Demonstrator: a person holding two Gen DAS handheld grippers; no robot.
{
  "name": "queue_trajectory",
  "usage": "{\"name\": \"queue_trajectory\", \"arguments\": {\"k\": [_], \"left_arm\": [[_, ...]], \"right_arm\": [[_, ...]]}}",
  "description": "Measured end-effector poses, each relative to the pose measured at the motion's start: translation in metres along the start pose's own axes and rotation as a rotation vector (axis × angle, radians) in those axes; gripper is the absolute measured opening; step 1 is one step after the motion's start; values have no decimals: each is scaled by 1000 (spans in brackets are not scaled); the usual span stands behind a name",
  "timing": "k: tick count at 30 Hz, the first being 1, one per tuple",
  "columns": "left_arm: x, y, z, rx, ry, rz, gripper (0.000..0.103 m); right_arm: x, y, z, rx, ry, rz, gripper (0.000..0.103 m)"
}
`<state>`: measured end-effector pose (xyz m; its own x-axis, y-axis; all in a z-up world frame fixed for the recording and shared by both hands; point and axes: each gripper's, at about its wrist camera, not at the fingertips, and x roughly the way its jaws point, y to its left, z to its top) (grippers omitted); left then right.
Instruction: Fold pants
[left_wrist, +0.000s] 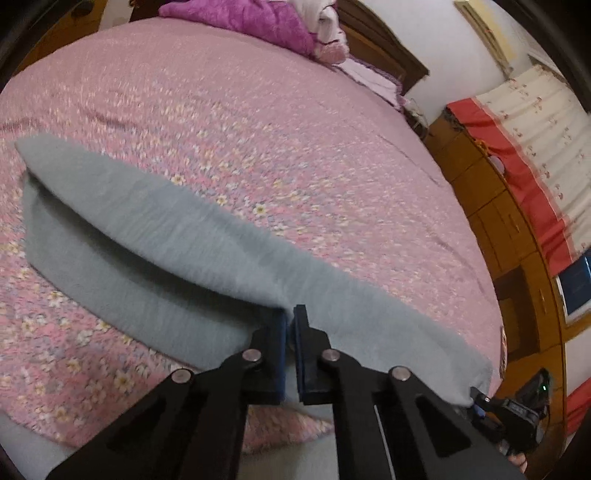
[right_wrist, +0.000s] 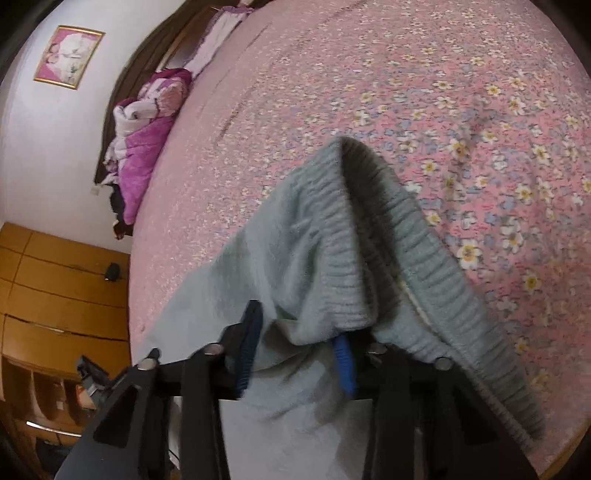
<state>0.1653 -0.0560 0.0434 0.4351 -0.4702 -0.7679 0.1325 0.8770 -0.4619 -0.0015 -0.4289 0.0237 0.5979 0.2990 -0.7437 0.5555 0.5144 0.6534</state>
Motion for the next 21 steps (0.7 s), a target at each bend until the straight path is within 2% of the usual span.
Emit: {"name": "queue_trajectory", "arguments": {"k": [6, 14, 21], "left_arm": [[-42, -10, -6, 37, -35, -53, 3], [-88, -11, -29, 55, -36, -68, 3], [-118, -21, -68, 101, 4, -97, 3]], "right_arm": [[-23, 9, -5, -102, -19, 12, 1], [-59, 18, 1, -153, -71, 56, 0], [-83, 12, -1, -163, -82, 79, 0]]}}
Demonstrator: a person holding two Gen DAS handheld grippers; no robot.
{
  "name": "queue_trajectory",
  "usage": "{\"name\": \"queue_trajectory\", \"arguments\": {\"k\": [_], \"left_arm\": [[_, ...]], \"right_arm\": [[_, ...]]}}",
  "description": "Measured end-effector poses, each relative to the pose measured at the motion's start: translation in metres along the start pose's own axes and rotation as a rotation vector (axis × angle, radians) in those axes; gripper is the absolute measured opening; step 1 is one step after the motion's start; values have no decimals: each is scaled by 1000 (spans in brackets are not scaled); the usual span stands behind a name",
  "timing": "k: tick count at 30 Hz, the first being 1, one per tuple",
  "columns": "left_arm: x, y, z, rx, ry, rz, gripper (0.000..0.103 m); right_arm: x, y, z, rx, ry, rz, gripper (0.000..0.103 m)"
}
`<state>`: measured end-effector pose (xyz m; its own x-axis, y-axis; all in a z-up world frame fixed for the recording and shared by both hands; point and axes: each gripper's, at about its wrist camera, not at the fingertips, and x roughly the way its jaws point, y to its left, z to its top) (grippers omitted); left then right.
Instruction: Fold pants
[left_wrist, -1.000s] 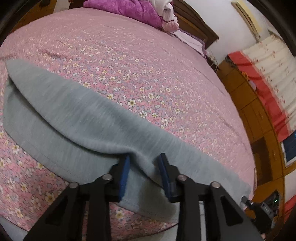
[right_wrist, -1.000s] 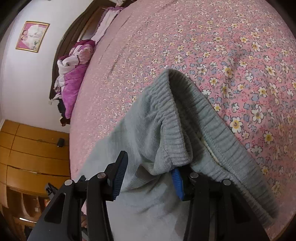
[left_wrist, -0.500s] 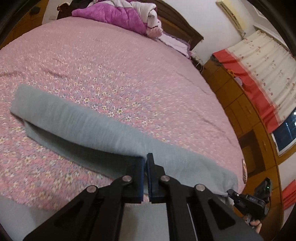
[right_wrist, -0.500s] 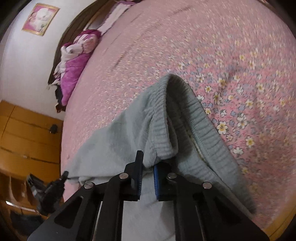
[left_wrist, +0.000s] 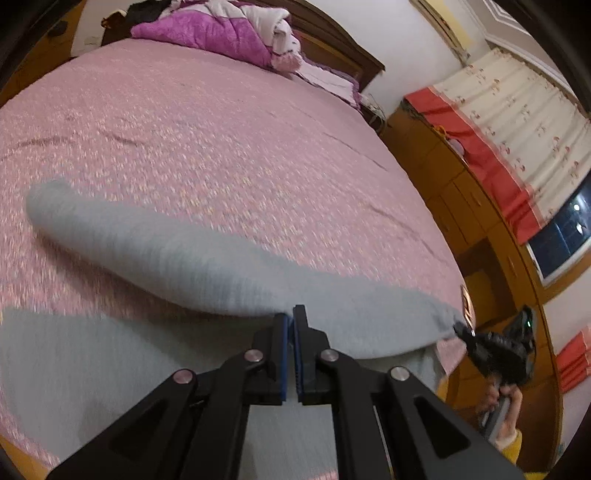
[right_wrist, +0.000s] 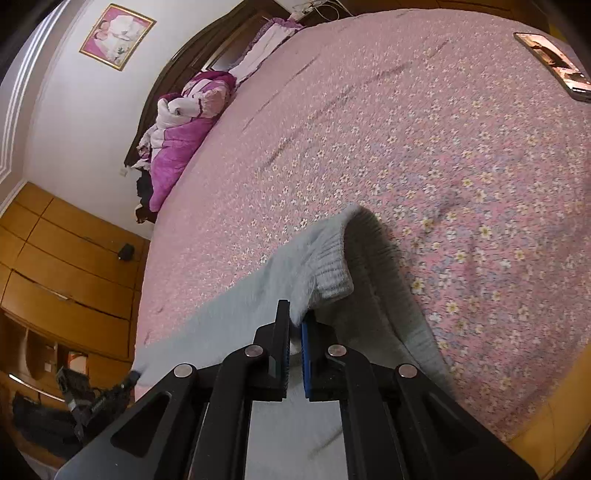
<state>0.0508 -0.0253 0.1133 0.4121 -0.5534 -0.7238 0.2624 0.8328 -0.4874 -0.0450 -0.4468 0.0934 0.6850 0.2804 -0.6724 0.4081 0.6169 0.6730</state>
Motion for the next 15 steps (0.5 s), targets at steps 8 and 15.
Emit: {"name": "queue_trajectory", "arguments": {"k": [8, 15], "left_arm": [[-20, -7, -55, 48, 71, 14, 3], [-15, 4, -97, 21, 166, 5, 3]], "right_arm": [[-34, -13, -21, -33, -5, -3, 0], [-46, -20, -46, -57, 6, -32, 0]]}}
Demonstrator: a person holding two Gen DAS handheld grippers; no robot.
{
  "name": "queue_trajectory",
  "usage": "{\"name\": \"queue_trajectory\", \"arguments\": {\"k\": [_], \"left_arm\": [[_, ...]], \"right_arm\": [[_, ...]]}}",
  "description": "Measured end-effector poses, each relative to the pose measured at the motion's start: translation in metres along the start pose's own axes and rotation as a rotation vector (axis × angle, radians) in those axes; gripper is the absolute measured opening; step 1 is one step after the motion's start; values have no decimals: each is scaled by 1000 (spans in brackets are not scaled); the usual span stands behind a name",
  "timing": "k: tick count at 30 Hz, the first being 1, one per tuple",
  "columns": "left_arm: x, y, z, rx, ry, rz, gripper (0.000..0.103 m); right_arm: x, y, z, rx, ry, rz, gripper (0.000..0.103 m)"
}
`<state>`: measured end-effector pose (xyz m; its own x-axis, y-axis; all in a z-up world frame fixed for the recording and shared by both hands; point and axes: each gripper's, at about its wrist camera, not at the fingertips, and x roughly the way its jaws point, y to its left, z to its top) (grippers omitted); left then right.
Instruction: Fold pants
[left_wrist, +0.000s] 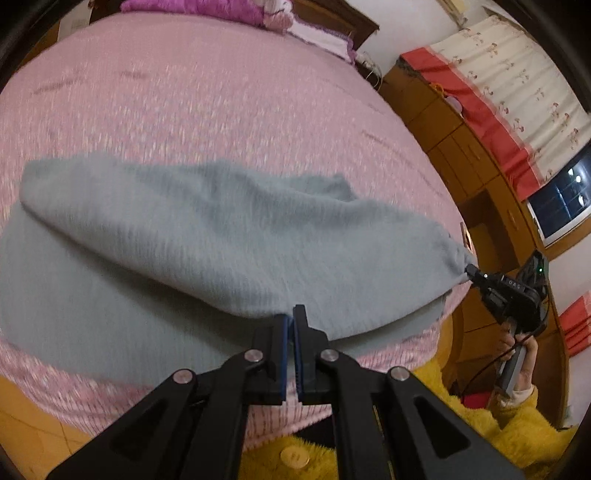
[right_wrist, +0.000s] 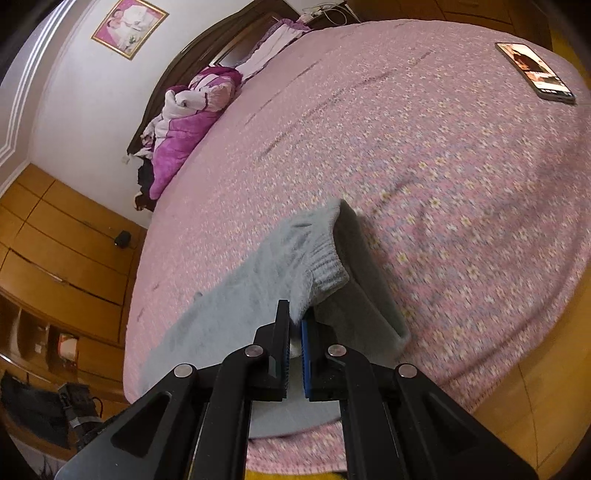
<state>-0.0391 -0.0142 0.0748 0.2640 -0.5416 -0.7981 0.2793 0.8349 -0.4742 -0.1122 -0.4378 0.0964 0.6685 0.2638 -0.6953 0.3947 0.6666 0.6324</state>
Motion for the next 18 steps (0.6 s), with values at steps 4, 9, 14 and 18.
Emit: {"name": "queue_trajectory", "arguments": {"k": [4, 9, 14, 18], "left_arm": [[2, 8, -11, -36, 24, -26, 3], [1, 6, -14, -24, 41, -15, 3], [15, 5, -16, -36, 96, -1, 3], [25, 8, -22, -48, 157, 5, 3]], "right_arm": [[-2, -10, -11, 14, 8, -11, 0], [-2, -23, -25, 21, 18, -38, 0], [3, -32, -27, 26, 23, -76, 0], [8, -38, -29, 11, 25, -141, 0]]}}
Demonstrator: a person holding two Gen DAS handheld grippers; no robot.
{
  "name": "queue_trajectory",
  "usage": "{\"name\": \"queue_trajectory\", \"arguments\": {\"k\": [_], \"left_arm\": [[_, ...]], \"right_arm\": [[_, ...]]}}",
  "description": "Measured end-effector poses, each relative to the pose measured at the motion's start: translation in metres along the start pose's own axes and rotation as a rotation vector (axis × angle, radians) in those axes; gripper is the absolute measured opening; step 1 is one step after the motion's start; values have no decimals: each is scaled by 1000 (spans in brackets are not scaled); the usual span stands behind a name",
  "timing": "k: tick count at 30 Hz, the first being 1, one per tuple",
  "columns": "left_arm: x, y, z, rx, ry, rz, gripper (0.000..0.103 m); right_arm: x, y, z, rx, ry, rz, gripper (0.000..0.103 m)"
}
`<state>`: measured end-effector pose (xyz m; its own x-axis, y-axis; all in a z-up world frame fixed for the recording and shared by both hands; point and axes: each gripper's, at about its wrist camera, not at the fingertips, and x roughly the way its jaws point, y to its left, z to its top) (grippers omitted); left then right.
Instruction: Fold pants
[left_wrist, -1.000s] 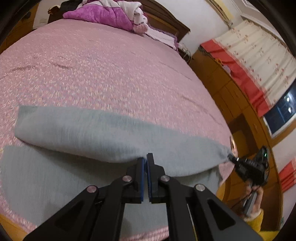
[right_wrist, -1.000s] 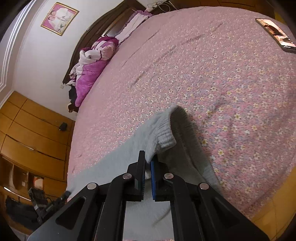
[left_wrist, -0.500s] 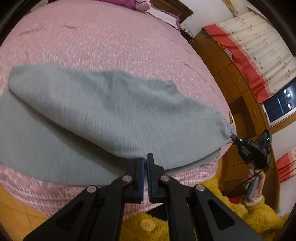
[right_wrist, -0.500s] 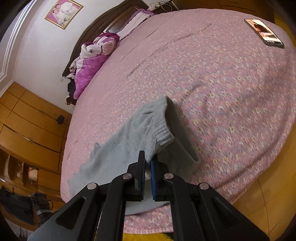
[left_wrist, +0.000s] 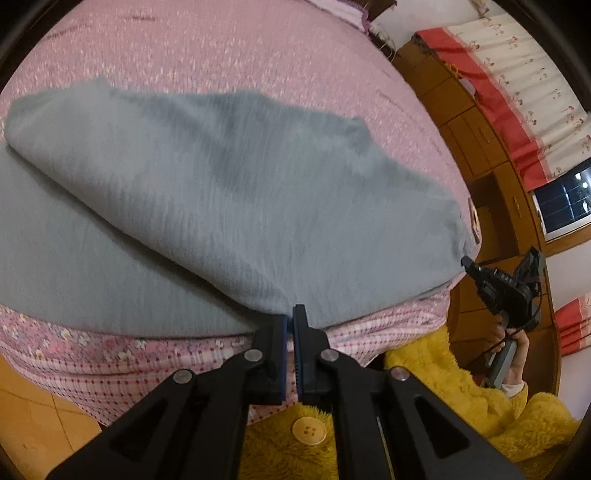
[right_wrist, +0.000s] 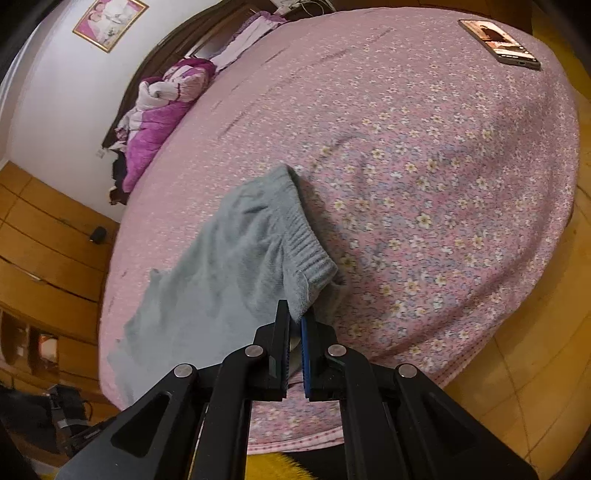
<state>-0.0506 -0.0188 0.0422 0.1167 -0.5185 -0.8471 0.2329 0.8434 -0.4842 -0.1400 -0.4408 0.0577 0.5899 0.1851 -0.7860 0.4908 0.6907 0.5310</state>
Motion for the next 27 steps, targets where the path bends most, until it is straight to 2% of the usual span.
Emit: {"name": "queue_trajectory", "arguments": {"k": [3, 8, 10, 13, 19, 23, 27], "left_arm": [[9, 4, -1, -20, 43, 7, 3], [-5, 6, -3, -20, 7, 1, 6], [-12, 6, -3, -18, -11, 12, 16], [-21, 10, -4, -29, -42, 52, 26], [-41, 20, -7, -55, -103, 140, 26], [-51, 32, -9, -86, -153, 209, 27], [-65, 53, -9, -131, -220, 301, 27]], "right_arm": [[10, -5, -1, 7, 33, -53, 0], [12, -3, -3, -39, 39, -134, 16], [9, 1, -1, -48, 45, -164, 17], [1, 15, 2, -73, 47, -205, 18], [-24, 57, 9, -276, -49, -324, 18], [-29, 92, 15, -390, -85, -319, 19], [-14, 126, 12, -459, -94, -243, 22]]}}
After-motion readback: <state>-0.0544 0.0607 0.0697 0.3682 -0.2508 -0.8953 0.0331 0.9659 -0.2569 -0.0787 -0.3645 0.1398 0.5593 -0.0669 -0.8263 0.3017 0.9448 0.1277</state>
